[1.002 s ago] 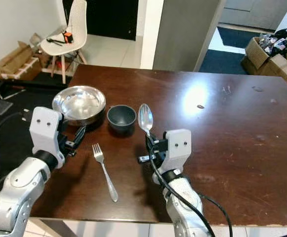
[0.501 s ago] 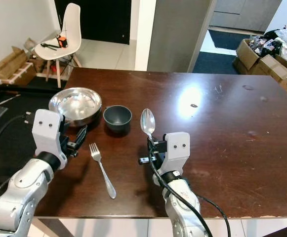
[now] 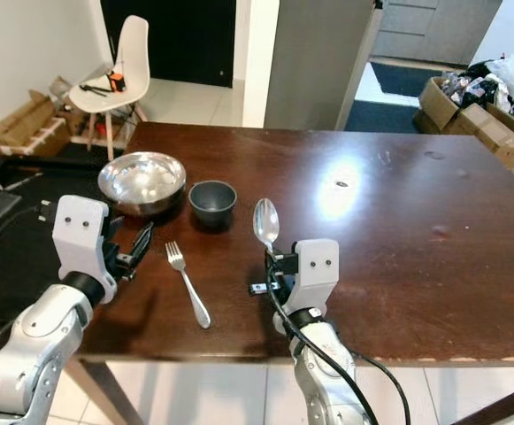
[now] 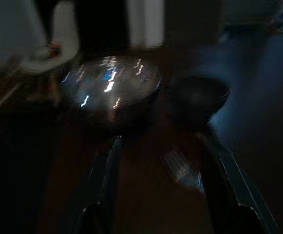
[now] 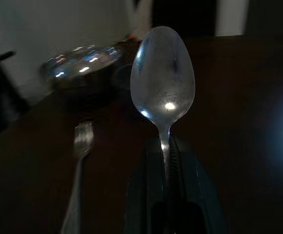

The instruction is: Setting the table

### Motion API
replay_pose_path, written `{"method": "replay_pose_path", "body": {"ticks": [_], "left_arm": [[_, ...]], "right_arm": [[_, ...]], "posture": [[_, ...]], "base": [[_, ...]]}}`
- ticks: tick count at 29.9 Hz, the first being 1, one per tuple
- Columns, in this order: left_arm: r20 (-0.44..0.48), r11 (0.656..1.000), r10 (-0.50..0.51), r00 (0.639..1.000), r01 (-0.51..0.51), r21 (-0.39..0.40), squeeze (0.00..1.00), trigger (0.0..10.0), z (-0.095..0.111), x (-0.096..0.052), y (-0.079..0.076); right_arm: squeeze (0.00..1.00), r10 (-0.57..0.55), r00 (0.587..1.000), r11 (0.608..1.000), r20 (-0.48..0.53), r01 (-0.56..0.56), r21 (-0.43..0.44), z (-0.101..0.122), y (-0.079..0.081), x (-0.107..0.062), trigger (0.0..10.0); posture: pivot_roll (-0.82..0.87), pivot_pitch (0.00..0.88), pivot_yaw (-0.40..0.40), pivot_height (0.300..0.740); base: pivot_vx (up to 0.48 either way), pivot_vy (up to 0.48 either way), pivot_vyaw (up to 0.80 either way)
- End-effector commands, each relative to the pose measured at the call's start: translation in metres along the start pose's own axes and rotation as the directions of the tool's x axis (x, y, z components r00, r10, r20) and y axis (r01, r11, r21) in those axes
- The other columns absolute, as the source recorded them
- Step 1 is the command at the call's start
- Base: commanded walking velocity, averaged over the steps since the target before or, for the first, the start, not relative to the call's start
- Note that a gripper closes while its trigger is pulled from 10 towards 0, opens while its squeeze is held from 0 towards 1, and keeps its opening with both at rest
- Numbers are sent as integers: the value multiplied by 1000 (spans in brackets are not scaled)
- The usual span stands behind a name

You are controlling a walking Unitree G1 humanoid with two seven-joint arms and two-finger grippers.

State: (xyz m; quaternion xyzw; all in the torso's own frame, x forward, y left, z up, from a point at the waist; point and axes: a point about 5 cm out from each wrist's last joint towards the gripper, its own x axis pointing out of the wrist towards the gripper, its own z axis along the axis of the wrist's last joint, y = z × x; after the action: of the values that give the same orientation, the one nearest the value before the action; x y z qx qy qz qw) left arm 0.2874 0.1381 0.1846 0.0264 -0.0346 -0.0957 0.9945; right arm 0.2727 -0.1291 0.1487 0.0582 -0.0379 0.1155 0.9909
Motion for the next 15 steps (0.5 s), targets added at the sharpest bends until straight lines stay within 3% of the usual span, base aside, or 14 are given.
{"method": "replay_pose_path", "body": {"ticks": [1,15], "left_arm": [[-10,1000,-4,1000,4,-6,0,10000,-2,0,-1],[-6,1000,-7,1000,7,-3,0,10000,-1,0,0]], "right_arm": [[0,-14,1000,1000,-13,14,1,-4,-2,-1,10000],[0,-26,999,1000,-19,26,10,-7,-3,-1,10000]], "posture": [[-12,0,44,740],[-10,0,48,740]], "base": [[-368,0,0],[-356,0,0]]}}
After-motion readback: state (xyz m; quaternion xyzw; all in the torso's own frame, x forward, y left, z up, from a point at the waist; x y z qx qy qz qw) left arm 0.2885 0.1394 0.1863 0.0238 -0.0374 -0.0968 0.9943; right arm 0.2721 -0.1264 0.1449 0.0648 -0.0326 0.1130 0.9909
